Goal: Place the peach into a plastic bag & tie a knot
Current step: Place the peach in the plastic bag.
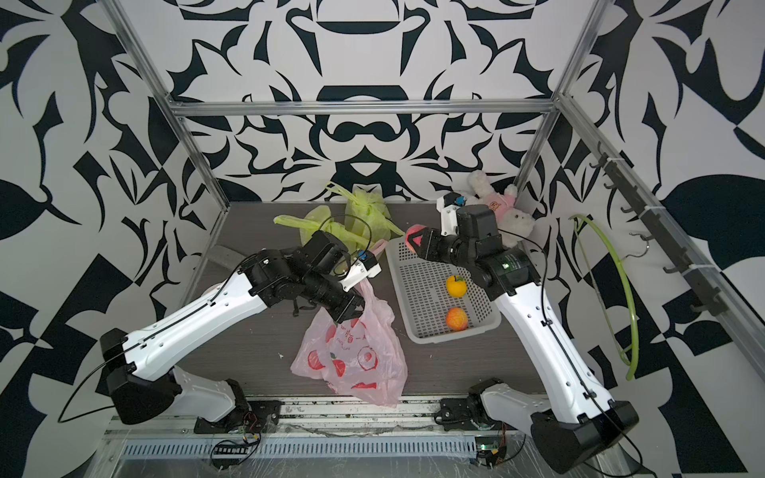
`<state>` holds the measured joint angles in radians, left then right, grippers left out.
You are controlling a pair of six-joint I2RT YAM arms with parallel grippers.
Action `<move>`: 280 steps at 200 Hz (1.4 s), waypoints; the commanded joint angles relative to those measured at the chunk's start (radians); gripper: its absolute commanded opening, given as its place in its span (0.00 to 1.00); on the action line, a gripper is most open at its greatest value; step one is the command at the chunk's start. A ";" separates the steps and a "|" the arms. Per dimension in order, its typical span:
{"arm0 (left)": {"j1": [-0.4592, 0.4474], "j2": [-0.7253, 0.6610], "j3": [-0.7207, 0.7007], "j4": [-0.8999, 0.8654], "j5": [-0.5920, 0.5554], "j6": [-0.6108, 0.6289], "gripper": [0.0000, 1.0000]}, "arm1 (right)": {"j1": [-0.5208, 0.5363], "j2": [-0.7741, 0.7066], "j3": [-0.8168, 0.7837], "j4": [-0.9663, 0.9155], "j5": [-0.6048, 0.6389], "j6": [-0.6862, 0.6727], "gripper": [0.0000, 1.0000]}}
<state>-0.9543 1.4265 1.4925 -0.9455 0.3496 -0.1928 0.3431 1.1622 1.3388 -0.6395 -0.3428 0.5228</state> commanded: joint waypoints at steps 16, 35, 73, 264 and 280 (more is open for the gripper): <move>0.000 -0.094 -0.080 0.041 -0.042 -0.005 0.00 | 0.034 0.059 -0.130 0.282 -0.266 0.173 0.21; -0.001 -0.121 -0.122 0.066 -0.067 -0.021 0.00 | 0.093 0.081 -0.165 0.295 -0.262 0.180 0.20; 0.000 -0.204 -0.207 0.116 -0.174 -0.052 0.00 | 0.151 0.014 -0.310 0.349 -0.233 0.235 0.19; 0.002 -0.347 -0.462 0.348 -0.279 -0.131 0.00 | 0.338 0.178 -0.356 0.390 -0.073 0.265 0.67; 0.002 -0.374 -0.485 0.361 -0.295 -0.140 0.00 | 0.337 0.157 -0.302 0.279 0.002 0.212 0.70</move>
<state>-0.9539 1.0988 1.0378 -0.6201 0.0875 -0.3149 0.6811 1.3720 0.9352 -0.2409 -0.4427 0.8188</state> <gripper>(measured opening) 0.038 0.680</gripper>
